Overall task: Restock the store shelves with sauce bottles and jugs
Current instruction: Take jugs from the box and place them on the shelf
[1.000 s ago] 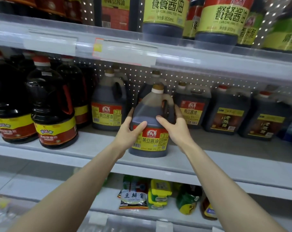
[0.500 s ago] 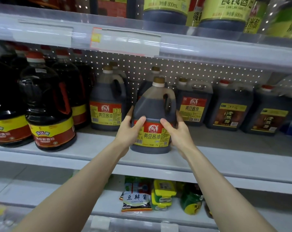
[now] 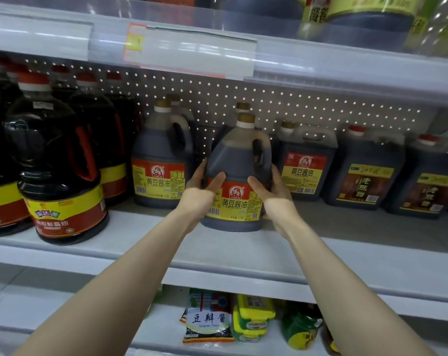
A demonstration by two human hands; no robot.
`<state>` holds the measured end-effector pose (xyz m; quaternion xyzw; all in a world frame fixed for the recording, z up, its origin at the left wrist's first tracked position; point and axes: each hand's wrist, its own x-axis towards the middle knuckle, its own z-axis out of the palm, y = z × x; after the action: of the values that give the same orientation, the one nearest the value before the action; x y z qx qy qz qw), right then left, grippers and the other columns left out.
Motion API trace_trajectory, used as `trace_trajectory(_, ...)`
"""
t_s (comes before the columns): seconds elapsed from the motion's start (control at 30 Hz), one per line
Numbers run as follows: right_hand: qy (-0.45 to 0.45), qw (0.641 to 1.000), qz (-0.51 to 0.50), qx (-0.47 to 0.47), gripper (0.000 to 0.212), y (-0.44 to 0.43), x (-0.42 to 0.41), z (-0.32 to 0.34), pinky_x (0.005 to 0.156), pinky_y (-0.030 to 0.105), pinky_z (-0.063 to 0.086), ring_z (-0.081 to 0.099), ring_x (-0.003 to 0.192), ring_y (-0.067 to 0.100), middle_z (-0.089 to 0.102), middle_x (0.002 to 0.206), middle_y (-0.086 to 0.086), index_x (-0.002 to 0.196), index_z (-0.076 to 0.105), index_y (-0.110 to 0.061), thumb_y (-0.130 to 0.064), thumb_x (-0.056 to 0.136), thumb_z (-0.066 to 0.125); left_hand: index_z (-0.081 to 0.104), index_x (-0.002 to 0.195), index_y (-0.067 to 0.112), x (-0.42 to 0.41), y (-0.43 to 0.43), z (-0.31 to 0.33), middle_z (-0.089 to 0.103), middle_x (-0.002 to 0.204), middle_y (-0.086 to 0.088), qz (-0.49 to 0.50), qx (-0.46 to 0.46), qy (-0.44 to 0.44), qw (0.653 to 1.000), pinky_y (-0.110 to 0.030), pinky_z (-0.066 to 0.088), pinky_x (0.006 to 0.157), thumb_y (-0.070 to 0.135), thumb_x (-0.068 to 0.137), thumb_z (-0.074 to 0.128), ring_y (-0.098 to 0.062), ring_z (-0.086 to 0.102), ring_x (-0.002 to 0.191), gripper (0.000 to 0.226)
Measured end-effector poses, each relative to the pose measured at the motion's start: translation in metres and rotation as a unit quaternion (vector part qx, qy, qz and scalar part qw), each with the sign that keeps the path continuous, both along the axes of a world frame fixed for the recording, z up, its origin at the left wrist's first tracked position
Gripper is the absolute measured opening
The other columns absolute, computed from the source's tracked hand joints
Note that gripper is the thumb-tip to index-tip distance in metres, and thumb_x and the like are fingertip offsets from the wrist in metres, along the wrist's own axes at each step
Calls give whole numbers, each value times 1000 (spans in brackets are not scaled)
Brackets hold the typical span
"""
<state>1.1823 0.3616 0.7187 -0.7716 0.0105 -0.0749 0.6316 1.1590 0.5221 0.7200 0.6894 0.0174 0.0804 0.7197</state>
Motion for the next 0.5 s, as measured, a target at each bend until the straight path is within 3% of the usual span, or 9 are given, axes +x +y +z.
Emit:
trace_trajectory(0.37, -11, 1000, 4, -25, 84, 0, 20, -6, 99, 55, 46, 47, 130, 29, 42, 149, -2, 148, 22, -42, -59, 78, 64, 29, 147, 35, 14, -1, 3, 56, 134, -2, 15, 40, 0, 999, -53, 48, 97, 38, 93, 57, -26, 59, 115, 61)
trace_trajectory(0.5, -12, 1000, 5, -26, 81, 0, 28, -8, 101, 57, 44, 43, 133, 30, 37, 152, -2, 149, 19, -43, -56, 82, 63, 28, 148, 35, 19, -2, 4, 54, 138, -2, 28, 62, 3, 998, -52, 46, 100, 40, 93, 57, -27, 55, 120, 63)
